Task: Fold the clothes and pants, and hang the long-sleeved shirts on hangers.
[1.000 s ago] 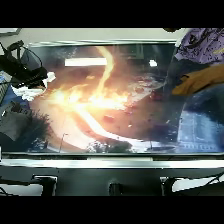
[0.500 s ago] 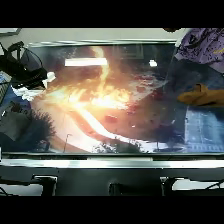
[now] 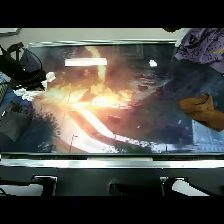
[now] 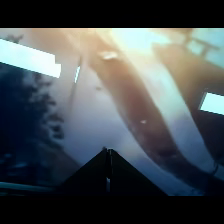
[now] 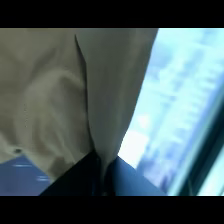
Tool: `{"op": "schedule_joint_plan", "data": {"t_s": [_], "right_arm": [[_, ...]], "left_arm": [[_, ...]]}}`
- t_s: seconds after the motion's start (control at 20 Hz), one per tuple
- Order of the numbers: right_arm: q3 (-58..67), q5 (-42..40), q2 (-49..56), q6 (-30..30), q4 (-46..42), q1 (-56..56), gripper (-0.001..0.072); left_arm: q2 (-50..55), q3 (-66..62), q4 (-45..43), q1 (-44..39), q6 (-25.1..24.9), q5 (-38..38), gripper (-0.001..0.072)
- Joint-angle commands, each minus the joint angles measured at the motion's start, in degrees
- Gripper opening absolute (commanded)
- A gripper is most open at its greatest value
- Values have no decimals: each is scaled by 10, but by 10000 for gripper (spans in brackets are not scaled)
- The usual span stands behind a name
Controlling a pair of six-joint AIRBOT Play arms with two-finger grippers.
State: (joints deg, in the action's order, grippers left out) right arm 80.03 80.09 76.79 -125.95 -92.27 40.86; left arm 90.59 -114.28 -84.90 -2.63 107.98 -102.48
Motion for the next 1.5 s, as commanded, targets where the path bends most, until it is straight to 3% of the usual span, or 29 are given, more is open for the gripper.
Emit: {"op": "schedule_joint_plan", "data": {"t_s": [0.0, 0.45, 1.05, 1.1, 1.2, 1.25, 1.35, 1.45], "right_arm": [[-113, -21, -52, -14, -57, 0, 25], [-246, -20, -76, -14, -118, 0, 26], [-287, -5, -76, -20, -203, 0, 38], [-287, -3, -76, -20, -205, 0, 133], [-279, -2, -76, -17, -207, 0, 466], [-260, -3, -76, -15, -207, 0, 541], [-186, -18, -76, -15, -196, 0, 532], [-89, -71, -76, 2, -129, 0, 347]], "left_arm": [[-1, 0, 0, 0, 0, -1, 17], [-1, 0, 0, 0, 0, -1, 16], [-1, 0, 0, 0, 0, 0, 16], [-1, 0, 0, 0, 0, 0, 16], [-1, 0, 0, 0, 0, 3, 16], [-1, 0, 0, 0, 0, 4, 17], [-1, 0, 0, 0, 0, 5, 16], [-5, 0, 0, 0, 0, 5, 16]]}}
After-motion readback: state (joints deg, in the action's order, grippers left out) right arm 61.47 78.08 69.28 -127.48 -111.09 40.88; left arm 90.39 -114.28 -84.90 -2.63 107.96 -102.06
